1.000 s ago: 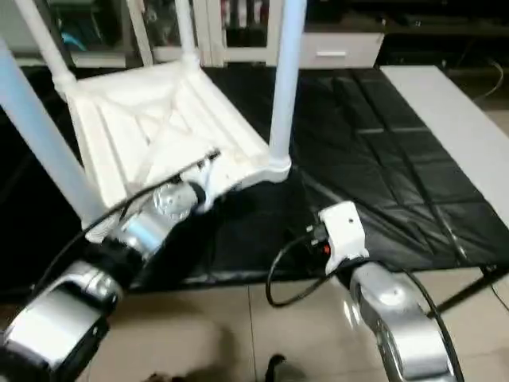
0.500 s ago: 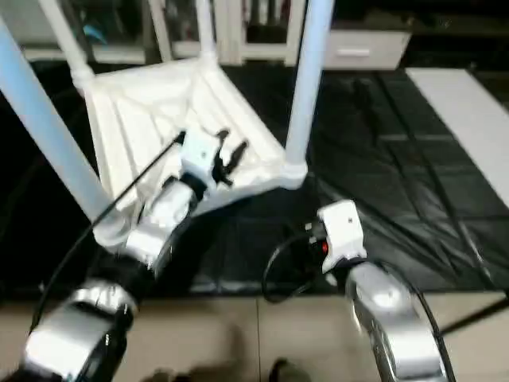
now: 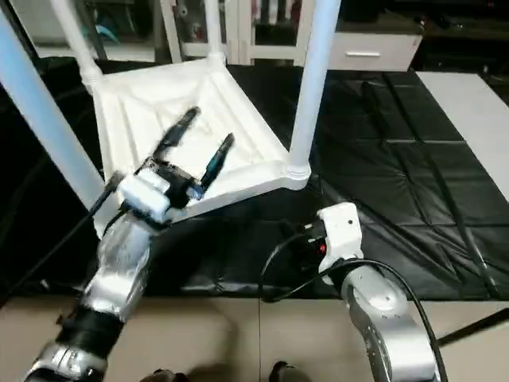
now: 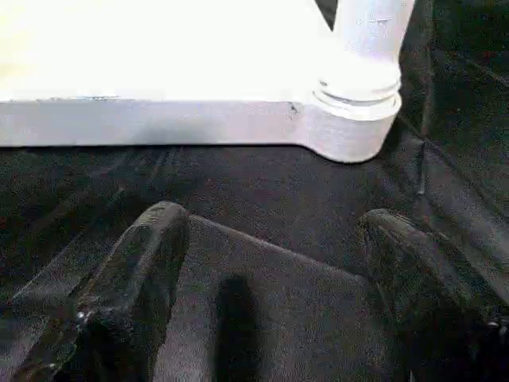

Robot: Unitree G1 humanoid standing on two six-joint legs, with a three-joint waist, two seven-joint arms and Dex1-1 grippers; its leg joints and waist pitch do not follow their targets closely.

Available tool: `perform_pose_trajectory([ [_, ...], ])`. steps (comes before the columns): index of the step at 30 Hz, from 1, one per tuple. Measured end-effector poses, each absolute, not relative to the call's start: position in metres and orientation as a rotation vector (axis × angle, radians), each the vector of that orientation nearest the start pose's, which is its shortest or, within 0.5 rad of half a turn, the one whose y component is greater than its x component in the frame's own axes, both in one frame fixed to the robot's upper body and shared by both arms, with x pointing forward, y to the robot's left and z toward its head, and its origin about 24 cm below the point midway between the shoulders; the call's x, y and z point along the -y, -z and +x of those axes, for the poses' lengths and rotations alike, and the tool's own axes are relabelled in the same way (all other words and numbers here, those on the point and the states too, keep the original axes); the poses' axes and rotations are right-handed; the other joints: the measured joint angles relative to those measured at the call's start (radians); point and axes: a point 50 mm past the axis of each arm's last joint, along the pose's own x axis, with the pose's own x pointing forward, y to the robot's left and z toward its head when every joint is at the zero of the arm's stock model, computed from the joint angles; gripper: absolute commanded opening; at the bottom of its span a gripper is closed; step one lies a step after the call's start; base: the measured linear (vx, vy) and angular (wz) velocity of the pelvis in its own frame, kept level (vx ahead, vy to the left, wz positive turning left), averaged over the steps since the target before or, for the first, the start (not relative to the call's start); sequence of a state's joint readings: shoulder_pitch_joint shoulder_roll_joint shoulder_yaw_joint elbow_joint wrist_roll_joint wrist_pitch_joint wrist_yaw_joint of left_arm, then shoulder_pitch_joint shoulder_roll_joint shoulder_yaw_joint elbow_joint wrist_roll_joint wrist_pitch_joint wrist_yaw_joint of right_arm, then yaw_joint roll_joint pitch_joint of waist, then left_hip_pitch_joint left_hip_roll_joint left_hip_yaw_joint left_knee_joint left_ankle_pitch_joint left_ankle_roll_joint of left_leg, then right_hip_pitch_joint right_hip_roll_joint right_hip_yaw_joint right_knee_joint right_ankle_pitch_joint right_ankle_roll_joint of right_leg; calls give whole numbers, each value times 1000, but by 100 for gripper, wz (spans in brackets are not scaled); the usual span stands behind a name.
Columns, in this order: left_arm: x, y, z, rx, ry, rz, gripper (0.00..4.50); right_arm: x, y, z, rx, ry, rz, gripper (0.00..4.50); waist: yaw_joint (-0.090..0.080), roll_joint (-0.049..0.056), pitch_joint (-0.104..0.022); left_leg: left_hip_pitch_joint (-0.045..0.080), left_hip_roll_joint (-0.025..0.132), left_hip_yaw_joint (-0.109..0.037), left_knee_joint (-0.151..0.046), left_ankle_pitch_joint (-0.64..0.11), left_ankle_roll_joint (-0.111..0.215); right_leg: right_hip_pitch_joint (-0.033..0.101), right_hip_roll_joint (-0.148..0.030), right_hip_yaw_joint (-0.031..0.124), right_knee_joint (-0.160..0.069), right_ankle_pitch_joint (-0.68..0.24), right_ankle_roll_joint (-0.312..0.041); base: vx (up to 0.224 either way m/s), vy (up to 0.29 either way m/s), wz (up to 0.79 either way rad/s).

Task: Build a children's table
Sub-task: Rotate leg to tighten, then rotate table base

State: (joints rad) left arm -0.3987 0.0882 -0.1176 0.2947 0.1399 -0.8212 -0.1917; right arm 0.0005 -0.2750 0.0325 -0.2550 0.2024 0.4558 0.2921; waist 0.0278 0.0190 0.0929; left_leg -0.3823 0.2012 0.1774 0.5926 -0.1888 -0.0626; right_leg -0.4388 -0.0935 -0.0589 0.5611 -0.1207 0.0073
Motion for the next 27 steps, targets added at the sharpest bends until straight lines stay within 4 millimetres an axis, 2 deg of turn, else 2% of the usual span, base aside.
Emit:
perform_pose_trajectory([
  [4, -103, -154, 281, 952, 360, 279, 347, 167, -60, 244, -233, -366, -53, 371, 0, 0, 0, 0, 0, 0, 0, 0, 0, 0, 0, 1, 0, -1, 2, 0, 0, 0],
  [9, -119, -158, 271, 951, 251, 283, 383, 167, -60, 244, -231, -370, -54, 371, -7, -2, -1, -2, 0, -1, 1, 0, 0, 0, 1, 1, 0, -1, 2, 0, 0, 0],
  [17, -138, -168, 260, 963, 85, 349, 445, 169, -60, 244, -230, -372, -56, 371, -24, -14, -7, -3, 0, -1, 2, 0, 0, 1, 1, 1, 0, -2, 3, 0, 0, 0],
  [22, -137, -172, 250, 977, 48, 397, 445, 170, -61, 244, -230, -377, -63, 371, -26, -26, -11, -3, 0, -1, 2, 0, 0, 1, 1, 3, 0, -3, 5, 0, 0, 0],
  [27, -140, -172, 244, 958, 4, 417, 445, 171, -62, 245, -227, -383, -63, 371, -26, -28, -12, -3, 0, -1, 2, 0, 0, 1, 2, 4, 0, -3, 6, 0, 0, 0],
])
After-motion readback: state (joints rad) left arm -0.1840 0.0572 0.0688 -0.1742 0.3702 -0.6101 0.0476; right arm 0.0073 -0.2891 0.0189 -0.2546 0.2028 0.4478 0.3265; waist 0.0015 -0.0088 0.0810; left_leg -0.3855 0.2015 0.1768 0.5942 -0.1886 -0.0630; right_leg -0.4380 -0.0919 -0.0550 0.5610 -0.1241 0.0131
